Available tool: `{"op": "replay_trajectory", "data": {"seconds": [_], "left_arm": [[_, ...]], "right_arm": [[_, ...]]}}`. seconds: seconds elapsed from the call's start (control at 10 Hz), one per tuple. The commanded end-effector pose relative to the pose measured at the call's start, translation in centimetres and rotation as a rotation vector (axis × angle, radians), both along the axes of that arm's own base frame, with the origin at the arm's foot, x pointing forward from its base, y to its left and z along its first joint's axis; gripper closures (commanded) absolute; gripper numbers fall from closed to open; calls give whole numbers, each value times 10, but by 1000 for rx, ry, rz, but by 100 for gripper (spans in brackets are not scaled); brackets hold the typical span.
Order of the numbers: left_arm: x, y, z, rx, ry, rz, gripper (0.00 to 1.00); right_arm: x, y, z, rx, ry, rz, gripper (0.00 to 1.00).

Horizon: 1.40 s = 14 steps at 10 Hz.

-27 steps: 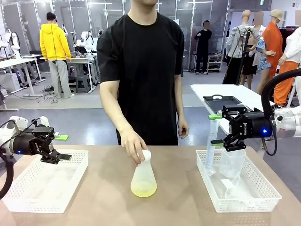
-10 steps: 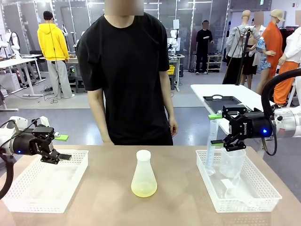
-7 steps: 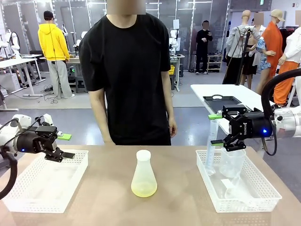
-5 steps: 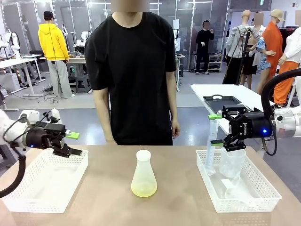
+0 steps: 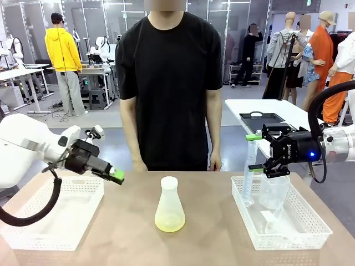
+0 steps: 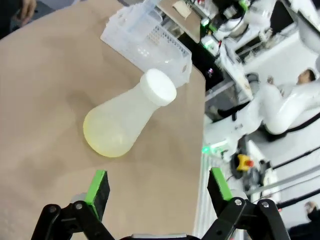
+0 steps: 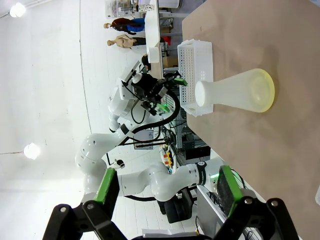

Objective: Prepare the solutions needed for the experiment.
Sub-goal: When the human places the Big flask in the center of the table, pick up the Big flask and place it in the left Organizing basket.

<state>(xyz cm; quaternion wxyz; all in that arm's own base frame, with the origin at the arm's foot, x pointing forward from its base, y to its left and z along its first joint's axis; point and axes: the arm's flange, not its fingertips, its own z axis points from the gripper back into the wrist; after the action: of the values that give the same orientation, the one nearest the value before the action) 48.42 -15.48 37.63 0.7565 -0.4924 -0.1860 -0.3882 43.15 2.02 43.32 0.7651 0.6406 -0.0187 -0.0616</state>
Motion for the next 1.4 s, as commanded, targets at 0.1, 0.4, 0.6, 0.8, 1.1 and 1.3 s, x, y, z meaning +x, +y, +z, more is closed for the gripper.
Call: {"op": "replay_trajectory", "data": {"seconds": [0.1,0.4,0.6,0.8,1.1,1.3], "left_arm": [[4,-13,-20,84,-190,-139,0],[-2,-15,-20,79,-164,-139,0],[-2,-15,-20,79,-164,-139,0],[-2,-15,-20,79,-164,-139,0],[9,-41,-15,95,-529,-161,0],[10,-56,-11,74,-752,-303,0]], "right_arm": [[0,0,1,-2,-5,-5,0],[0,0,1,-2,-5,-5,0],[0,0,1,-2,-5,-5,0],[0,0,1,-2,-5,-5,0],[0,0,1,-2,-5,-5,0],[0,0,1,-2,-5,-5,0]]}}
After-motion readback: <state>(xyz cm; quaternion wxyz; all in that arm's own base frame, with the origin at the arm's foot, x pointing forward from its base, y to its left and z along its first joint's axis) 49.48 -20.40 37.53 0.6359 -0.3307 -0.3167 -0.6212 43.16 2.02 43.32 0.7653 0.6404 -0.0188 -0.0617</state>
